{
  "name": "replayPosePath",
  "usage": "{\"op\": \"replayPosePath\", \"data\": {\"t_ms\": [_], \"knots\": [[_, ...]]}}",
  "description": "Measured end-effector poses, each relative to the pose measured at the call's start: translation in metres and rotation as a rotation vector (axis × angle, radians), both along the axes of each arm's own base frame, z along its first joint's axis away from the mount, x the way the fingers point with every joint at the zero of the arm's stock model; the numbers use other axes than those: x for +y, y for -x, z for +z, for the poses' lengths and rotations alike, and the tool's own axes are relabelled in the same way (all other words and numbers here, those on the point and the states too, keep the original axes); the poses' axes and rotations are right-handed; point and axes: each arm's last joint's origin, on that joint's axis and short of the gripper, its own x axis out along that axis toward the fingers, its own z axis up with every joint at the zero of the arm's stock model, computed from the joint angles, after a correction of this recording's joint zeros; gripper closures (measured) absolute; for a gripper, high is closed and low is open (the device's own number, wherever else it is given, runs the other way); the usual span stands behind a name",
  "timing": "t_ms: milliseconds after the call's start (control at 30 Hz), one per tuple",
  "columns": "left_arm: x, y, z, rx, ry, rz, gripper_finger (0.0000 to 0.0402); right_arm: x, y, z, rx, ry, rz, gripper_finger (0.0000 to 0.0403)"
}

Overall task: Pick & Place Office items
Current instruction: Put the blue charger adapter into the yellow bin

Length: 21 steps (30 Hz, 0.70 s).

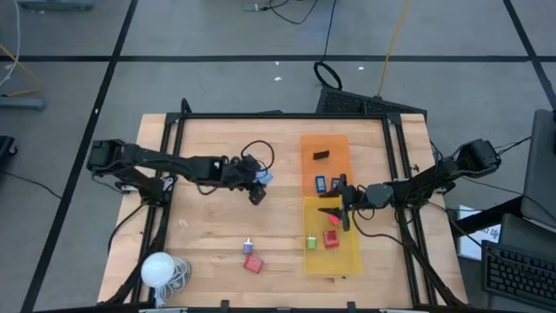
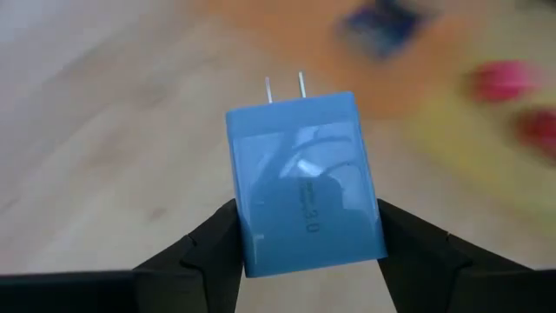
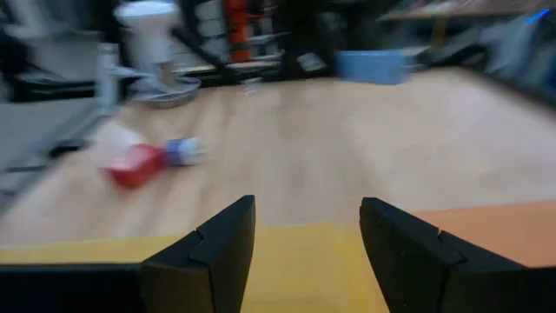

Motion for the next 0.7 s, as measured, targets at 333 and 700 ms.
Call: {"op": "replayPosePath", "data": {"t_ms": [333,700], "knots": [[-0.039,-0.014,0.026,-0.292,0.087,-0.361,0.0175,0.008,-0.019,0.022,-0.038,0.354,-0.103,0.0162],[-0.058,-0.017,0.034,-0.395,0.183,-0.494,0.0172,0.03,-0.078,0.046,-0.054,0.73,-0.037,0.0116]]}}
